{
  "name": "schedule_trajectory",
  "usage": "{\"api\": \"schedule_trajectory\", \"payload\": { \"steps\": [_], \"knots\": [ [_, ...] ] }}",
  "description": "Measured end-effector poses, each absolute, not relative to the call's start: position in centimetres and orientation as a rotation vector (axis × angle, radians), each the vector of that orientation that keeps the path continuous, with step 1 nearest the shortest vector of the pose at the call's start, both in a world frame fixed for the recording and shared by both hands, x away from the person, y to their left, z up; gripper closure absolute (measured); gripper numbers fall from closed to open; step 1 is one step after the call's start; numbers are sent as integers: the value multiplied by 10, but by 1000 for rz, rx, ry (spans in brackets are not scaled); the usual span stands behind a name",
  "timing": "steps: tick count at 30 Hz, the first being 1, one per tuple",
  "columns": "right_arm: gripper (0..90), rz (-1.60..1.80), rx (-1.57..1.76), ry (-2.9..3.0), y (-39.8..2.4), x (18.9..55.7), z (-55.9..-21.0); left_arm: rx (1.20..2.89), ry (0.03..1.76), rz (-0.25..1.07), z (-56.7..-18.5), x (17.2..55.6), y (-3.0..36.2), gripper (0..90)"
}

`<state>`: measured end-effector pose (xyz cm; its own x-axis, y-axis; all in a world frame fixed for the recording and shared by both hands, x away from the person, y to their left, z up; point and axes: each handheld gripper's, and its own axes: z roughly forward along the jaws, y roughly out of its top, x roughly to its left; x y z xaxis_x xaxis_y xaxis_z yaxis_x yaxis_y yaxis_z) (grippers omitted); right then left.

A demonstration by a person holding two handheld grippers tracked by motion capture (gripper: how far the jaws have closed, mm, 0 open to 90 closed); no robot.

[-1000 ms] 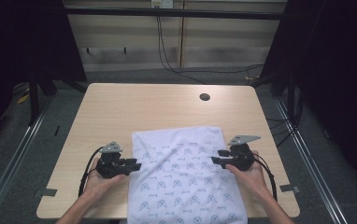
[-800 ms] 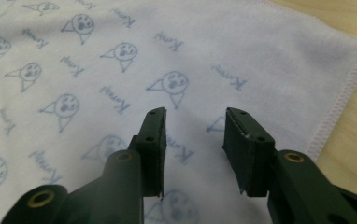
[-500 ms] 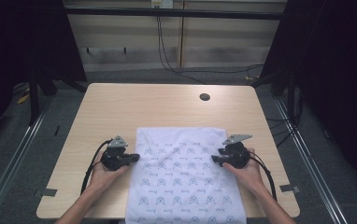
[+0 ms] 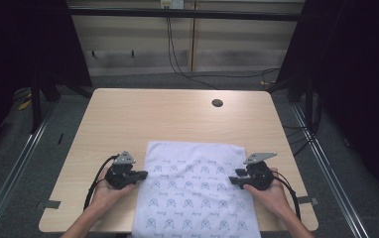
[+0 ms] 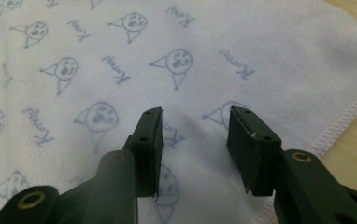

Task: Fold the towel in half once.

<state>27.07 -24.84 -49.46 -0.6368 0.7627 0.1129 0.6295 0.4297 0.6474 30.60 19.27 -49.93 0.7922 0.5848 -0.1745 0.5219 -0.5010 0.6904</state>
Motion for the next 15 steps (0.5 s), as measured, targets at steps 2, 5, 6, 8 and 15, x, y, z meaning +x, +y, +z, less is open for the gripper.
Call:
{"api": "schedule_trajectory", "payload": {
  "steps": [2,5,6,8,15],
  "knots": [
    [559,1016,1217,2511,-247,261,-494,2211,798,80,-499,297,195,900],
    [527,998,1201,2530,-244,246,-492,2242,768,56,-496,284,198,888],
    [497,997,1198,2548,-243,243,-491,2232,769,34,-497,281,199,885],
    [480,1001,1192,2558,-243,240,-490,2231,753,6,-497,276,201,874],
    [474,1063,1299,2342,-271,274,-479,2216,772,45,-489,278,204,748]
  ]
}}
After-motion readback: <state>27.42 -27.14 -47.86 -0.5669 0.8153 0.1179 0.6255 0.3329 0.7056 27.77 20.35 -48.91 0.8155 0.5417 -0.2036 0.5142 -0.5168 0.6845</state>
